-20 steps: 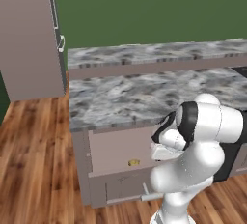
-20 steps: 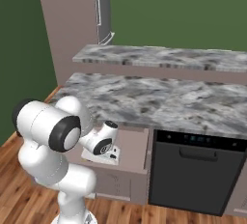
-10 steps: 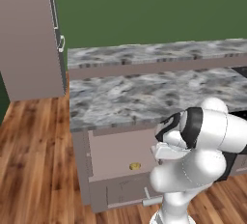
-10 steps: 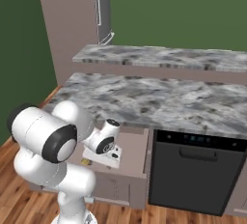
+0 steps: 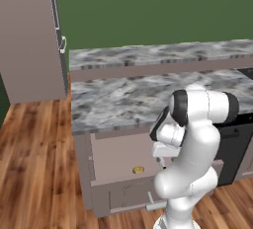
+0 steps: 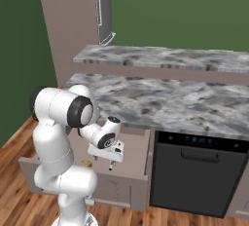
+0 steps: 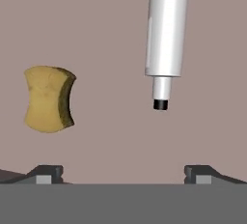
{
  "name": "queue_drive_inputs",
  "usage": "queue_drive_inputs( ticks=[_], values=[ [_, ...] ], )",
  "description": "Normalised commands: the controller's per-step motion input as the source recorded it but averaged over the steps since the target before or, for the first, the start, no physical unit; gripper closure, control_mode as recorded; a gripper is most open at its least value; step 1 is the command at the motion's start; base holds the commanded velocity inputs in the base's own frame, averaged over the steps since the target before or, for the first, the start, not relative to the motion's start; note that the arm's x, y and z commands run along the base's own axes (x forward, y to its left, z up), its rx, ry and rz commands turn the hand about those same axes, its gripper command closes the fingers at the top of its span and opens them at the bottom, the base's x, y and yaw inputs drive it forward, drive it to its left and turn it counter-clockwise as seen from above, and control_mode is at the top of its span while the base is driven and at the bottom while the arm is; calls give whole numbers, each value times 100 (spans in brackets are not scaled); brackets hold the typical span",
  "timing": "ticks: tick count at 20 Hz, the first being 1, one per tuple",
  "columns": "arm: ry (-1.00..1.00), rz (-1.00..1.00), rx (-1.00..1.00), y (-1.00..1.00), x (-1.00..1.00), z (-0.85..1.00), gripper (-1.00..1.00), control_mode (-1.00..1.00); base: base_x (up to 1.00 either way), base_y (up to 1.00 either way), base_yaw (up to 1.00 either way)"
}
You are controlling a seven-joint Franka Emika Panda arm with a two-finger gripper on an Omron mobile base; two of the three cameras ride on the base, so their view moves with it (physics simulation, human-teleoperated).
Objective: Restock the sink supplies by placing the sponge and soap dispenser on the counter and next to the sink. Make sure the soap dispenser is upright.
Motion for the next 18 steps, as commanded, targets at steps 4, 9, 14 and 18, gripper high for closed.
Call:
queue_drive_inputs(
  ticks=[4,9,14,18],
  values=[
    [3,0,-5,-25,41,-28,-100,-100,0,0,0],
    [1,0,-2,-5,34,-40,-100,-100,0,0,0],
    [1,0,0,0,25,-36,-100,-100,0,0,0],
    [1,0,0,0,30,-40,-100,-100,0,0,0]
  ],
)
